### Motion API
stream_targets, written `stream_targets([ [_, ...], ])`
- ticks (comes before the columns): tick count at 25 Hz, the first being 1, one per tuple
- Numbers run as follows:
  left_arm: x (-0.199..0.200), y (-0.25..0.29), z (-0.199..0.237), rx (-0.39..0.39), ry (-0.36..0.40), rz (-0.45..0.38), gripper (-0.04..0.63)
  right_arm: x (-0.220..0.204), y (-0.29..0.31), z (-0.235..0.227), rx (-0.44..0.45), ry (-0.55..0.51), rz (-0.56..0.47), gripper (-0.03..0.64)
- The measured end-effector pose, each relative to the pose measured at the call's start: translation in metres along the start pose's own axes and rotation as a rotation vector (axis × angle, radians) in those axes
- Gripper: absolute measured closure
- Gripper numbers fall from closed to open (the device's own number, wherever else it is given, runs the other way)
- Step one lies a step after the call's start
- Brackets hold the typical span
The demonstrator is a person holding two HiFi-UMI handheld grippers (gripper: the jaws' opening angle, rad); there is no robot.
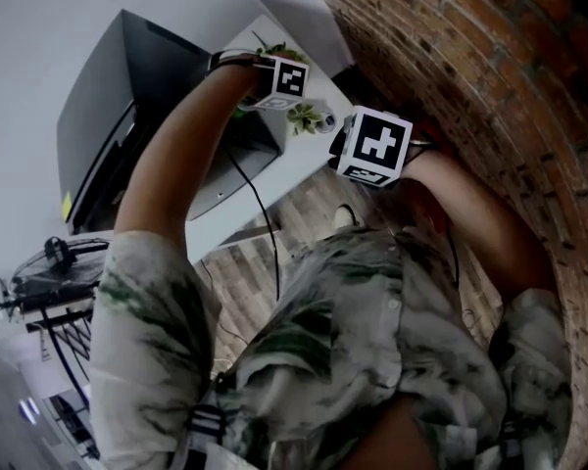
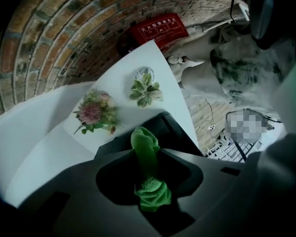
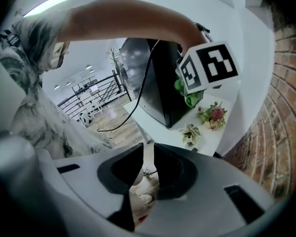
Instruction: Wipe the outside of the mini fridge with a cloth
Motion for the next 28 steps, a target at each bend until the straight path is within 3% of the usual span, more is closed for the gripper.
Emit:
stream_targets([
  [9,-0.105,-0.087,0.046,0.118,-0.138,0.054,0.465,0.022,-0.005,0.007,0.004,-0.055,-0.02,0.532],
  [15,-0.15,-0.114,0.069,0.175,-0.17,0.132,0.465,0.021,-0.007,0.003,-0.009,-0.044,-0.03,0.531],
  [18,-0.158,-0.106,0.075,0.166,-0.164,0.174,0.465,0.019,-0.009,0.0,-0.019,-0.025,-0.036,0.532],
  [22,-0.153,-0.073,0.065,0.095,-0.132,0.213,0.465,0.011,-0.01,-0.005,-0.033,0.003,-0.037,0.532],
  [28,-0.132,-0.046,0.063,0.058,-0.124,0.221,0.465,0.007,-0.007,-0.006,-0.046,0.016,-0.033,0.532],
])
Point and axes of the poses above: the fingertips, and each gripper's own axes: y forward along the fingers, z to its left, x out of its top, the point moved 3 cm from there along -y, backward along the fingers, and after that the axes turned 2 degrees about -y, right-handed, at the moved point
